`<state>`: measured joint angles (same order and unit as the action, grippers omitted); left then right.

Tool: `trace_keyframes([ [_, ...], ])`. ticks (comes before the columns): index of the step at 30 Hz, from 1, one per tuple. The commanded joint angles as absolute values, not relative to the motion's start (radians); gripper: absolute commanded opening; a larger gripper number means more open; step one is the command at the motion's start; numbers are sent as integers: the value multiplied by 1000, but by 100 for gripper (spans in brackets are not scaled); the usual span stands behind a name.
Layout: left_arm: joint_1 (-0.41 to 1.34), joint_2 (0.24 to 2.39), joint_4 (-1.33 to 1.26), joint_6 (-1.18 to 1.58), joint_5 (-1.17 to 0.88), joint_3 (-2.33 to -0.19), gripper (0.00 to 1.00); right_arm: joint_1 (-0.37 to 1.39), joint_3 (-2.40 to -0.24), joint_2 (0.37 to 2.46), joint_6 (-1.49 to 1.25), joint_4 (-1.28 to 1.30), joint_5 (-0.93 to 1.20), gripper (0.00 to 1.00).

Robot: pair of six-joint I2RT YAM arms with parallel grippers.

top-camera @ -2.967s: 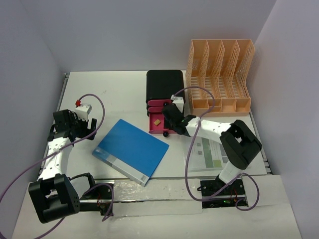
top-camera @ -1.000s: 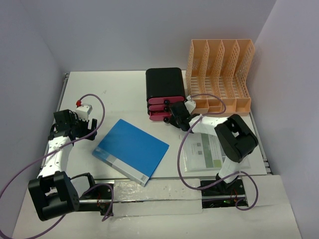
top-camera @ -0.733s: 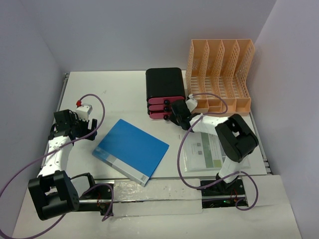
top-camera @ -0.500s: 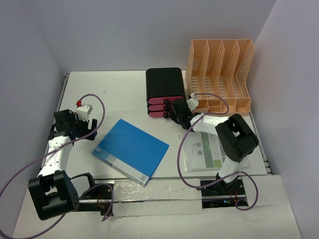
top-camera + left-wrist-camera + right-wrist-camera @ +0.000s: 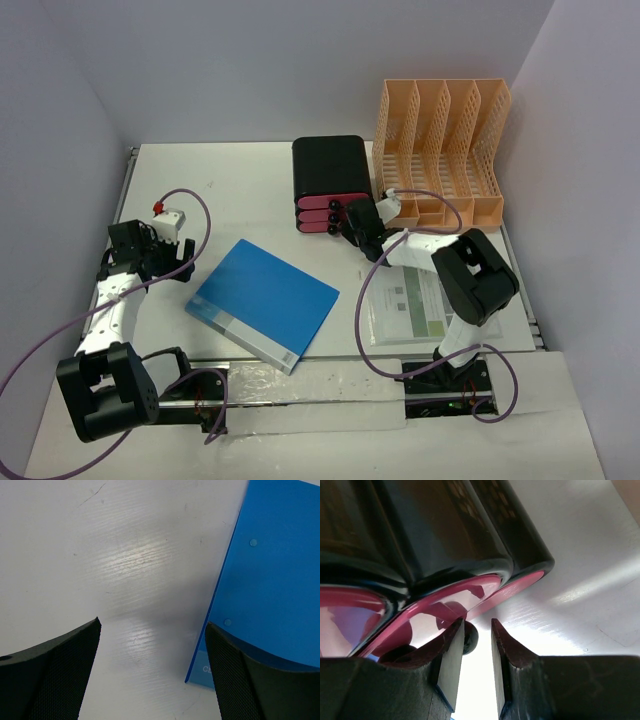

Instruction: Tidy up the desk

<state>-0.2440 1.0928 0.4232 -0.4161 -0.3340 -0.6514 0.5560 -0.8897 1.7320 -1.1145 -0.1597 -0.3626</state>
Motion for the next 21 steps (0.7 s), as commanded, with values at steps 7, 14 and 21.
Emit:
trace_keyframes([
  [7,-250,1097,416,-431,-357,-661,91,606,-778,1487,-992,-129,-384,38],
  [14,-250,1103,439,-439,-358,-670,91,824,-791,1299,-707,111,-380,49],
  [21,-250,1111,510,-449,-340,-703,91,1071,-813,1213,-671,330,-252,55],
])
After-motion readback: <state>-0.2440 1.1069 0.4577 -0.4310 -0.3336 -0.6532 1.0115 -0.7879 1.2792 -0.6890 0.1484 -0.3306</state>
